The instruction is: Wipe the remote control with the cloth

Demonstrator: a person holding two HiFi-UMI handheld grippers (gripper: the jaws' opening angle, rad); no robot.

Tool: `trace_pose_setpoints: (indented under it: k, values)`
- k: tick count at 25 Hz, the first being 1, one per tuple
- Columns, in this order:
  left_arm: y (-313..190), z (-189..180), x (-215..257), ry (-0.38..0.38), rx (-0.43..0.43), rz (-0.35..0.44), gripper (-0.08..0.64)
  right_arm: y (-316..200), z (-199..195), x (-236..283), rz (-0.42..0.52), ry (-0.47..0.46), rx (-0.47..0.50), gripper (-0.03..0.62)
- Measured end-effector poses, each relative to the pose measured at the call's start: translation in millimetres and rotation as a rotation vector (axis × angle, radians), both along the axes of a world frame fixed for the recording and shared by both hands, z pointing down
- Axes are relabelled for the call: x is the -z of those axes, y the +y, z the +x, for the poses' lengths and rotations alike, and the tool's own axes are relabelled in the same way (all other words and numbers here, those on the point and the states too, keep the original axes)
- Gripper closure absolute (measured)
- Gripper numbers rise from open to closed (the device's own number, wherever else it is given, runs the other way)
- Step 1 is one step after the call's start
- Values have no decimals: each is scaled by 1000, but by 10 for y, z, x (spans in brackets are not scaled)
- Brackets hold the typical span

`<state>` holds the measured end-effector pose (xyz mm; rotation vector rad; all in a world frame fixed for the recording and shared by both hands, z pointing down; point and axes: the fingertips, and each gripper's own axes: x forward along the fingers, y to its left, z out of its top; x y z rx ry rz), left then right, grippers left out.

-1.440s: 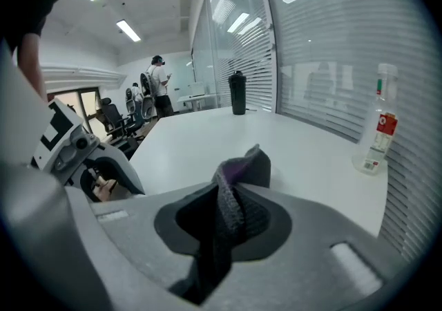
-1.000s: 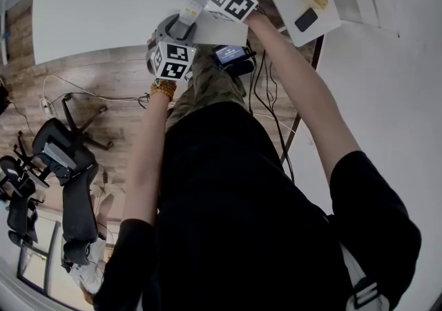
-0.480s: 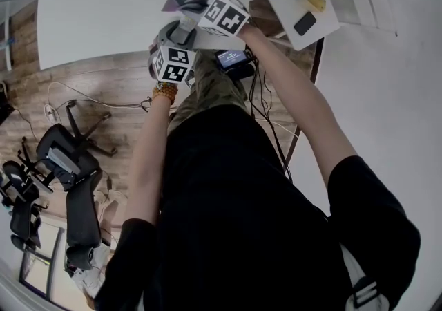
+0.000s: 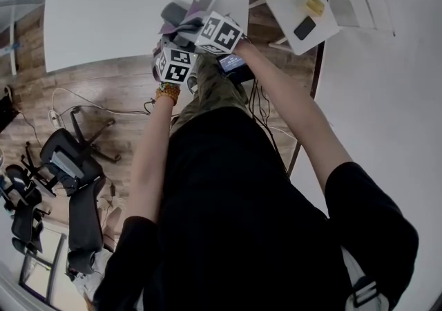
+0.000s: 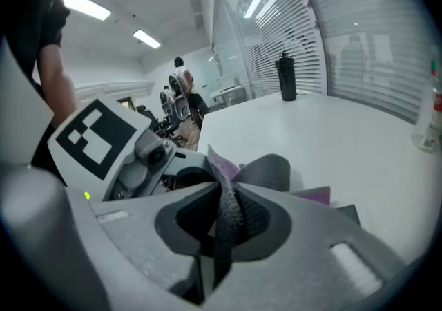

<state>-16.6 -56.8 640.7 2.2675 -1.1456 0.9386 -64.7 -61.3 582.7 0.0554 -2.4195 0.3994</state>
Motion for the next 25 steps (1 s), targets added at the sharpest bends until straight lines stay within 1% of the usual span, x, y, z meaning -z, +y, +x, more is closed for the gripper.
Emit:
trace_pose_setpoints:
  k: [2, 3, 4, 6, 8, 11, 15, 20, 23, 25]
  values:
    - [11, -9, 23, 7, -3, 0, 345, -92, 31, 134, -43, -80, -103, 546]
    - [23, -19, 54, 12, -5, 6, 342, -164, 78, 234, -48, -125, -167, 546]
    - [36, -32, 101, 17, -6, 21, 341, -241, 146, 347, -37, -168, -228, 546]
    - [49, -67, 232, 26, -5, 72, 341, -373, 323, 580, 14, -234, -330, 546]
    - [64, -99, 390, 41, -1, 126, 341, -429, 499, 789, 76, -271, -397, 546]
    - [94, -106, 678, 66, -2, 199, 341, -392, 725, 1050, 173, -290, -464, 546]
    - [66, -44, 1172, 99, -23, 320, 341, -313, 972, 1386, 303, -308, -561, 546]
    - [180, 41, 1768, 159, -18, 453, 341, -64, 1140, 1808, 449, -325, -647, 546]
    - [241, 84, 2103, 201, -6, 522, 342, 54, 1203, 2058, 521, -336, -685, 546]
    - [295, 95, 2306, 215, -6, 568, 348, 135, 1241, 2224, 564, -347, -714, 546]
